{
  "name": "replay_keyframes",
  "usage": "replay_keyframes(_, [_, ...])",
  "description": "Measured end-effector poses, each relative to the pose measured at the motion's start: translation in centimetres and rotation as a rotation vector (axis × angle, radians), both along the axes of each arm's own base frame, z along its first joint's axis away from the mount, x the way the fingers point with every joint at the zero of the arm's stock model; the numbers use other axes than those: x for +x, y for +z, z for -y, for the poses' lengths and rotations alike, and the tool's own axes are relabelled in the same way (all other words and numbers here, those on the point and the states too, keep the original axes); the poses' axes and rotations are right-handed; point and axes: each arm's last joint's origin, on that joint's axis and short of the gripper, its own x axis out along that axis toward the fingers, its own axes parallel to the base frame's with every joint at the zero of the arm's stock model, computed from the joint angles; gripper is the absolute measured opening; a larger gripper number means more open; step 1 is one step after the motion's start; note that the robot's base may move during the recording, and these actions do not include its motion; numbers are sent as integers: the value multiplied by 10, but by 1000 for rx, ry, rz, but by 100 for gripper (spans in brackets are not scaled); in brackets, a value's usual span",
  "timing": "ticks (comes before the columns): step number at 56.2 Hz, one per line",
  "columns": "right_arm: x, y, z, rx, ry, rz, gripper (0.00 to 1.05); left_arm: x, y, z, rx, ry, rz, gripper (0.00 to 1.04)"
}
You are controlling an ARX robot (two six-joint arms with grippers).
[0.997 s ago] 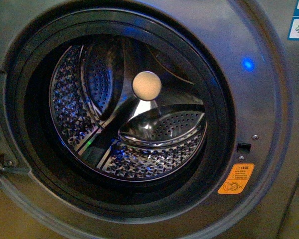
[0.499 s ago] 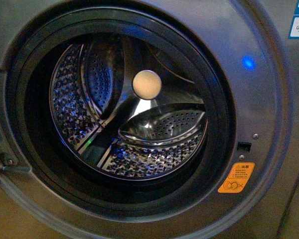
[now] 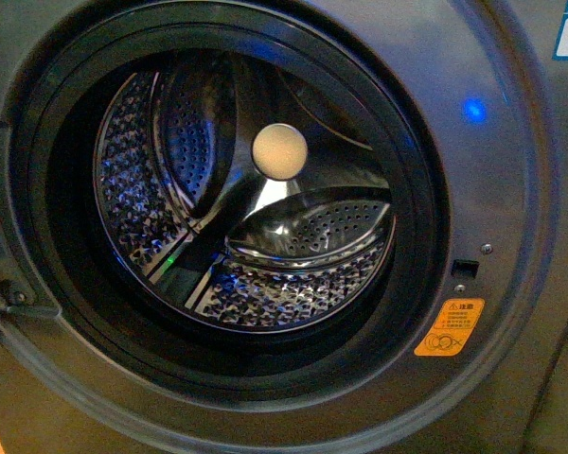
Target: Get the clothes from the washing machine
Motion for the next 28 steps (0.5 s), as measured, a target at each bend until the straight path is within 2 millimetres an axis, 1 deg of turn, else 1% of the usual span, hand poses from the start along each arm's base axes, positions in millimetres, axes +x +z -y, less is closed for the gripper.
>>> replay_keyframes(4, [0,0,0,0,0,0,19,0,0,0,0,0,0,33])
replay_keyframes(11, [0,0,0,0,0,0,45,0,0,0,0,0,0,59])
replay_keyframes(14, [0,0,0,0,0,0,52,0,0,0,0,0,0,67])
replay_keyframes(22, [0,0,0,0,0,0,77,0,0,0,0,0,0,92])
replay_keyframes(23, [0,0,0,0,0,0,79,0,0,0,0,0,0,93])
replay_keyframes(25, [0,0,0,0,0,0,86,0,0,0,0,0,0,100])
replay_keyframes(26, [0,0,0,0,0,0,87,0,0,0,1,0,0,100])
replay_keyframes(28, [0,0,0,0,0,0,94,0,0,0,0,0,0,98])
